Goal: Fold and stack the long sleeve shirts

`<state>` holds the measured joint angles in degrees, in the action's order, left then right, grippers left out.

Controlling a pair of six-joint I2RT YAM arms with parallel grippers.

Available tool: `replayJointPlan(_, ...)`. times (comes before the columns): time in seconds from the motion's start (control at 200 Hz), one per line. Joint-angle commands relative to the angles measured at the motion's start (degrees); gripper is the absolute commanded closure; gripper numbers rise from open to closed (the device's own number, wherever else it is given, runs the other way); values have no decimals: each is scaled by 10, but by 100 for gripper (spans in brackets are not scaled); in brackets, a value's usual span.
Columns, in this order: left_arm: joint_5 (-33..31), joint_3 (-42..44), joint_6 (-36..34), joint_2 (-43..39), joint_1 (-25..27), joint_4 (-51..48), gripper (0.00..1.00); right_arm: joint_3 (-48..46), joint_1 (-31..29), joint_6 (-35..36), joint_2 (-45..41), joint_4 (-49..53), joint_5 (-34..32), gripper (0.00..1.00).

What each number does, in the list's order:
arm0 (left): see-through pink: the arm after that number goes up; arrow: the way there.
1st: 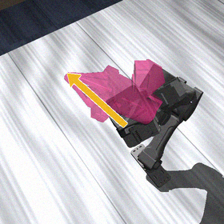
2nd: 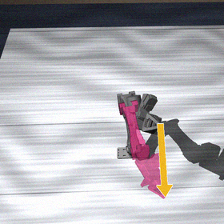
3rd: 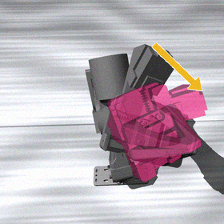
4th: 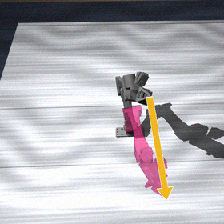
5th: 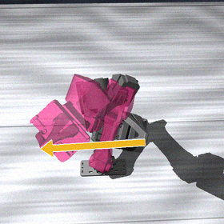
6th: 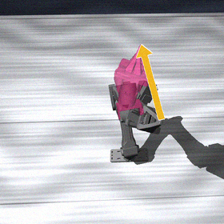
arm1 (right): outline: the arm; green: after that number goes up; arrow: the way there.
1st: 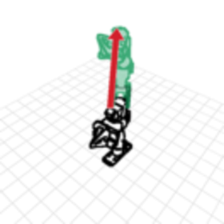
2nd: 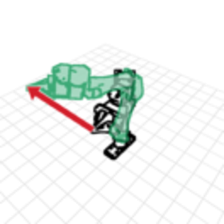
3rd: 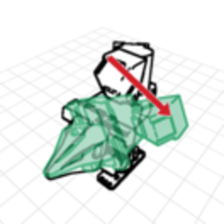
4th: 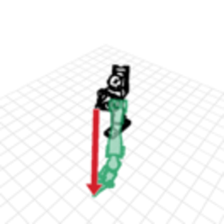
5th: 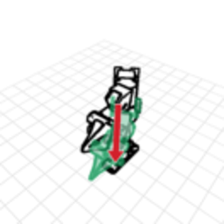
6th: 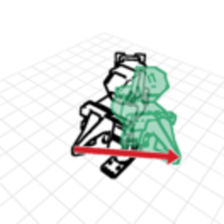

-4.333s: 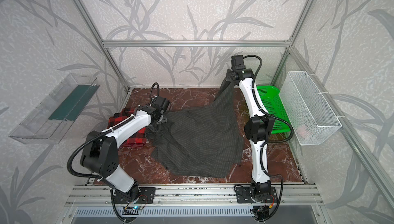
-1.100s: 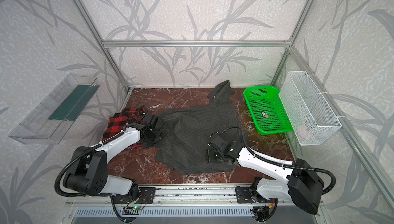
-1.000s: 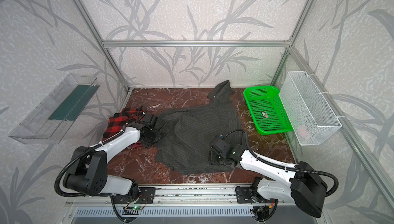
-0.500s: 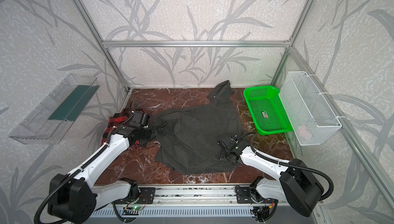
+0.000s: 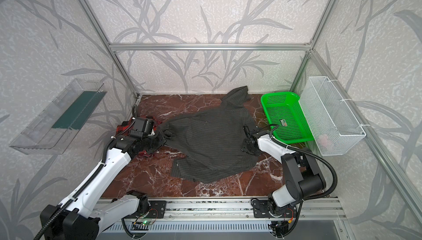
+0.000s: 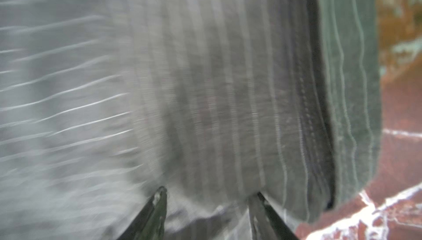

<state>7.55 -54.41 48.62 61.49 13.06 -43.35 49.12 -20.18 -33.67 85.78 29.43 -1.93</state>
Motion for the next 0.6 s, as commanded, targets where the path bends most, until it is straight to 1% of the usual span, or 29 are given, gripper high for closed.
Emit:
replayJointPlan(0.0,1,-21,-1,4,-2,-20,100,46,-38,70,-98,44,20,42)
replayJointPlan(0.055,2,-23,-3,10,-2,-19,100,59,-86,74,-146,55,-7,41)
replayJointPlan(0.08,4,-23,-4,13,-2,-18,100,64,-117,77,-163,55,-21,41)
replayJointPlan(0.155,7,-23,-2,21,-1,-14,100,91,-198,69,-196,76,-53,40)
replayJointPlan(0.26,8,-23,-2,26,-2,-4,100,105,-304,51,-208,42,-34,40)
replayJointPlan(0.31,8,-27,-2,31,-2,-5,100,115,-357,50,-192,21,-28,40)
replayJointPlan(0.335,8,-29,-3,33,-2,-5,100,123,-378,49,-179,16,-36,40)
replayJointPlan(0.36,7,-30,-6,35,-2,-4,100,131,-416,53,-167,7,-41,40)
replayJointPlan(0.415,7,-35,-10,40,-2,-8,100,147,-461,64,-129,-13,-49,40)
replayJointPlan(0.46,5,-39,-14,43,-2,-9,100,157,-486,69,-96,-29,-56,40)
replayJointPlan(0.515,-4,-41,-21,46,-2,-10,100,172,-504,74,-51,-50,-42,41)
replayJointPlan(0.595,-18,-38,-29,43,-3,-4,100,203,-527,80,11,-64,-39,42)
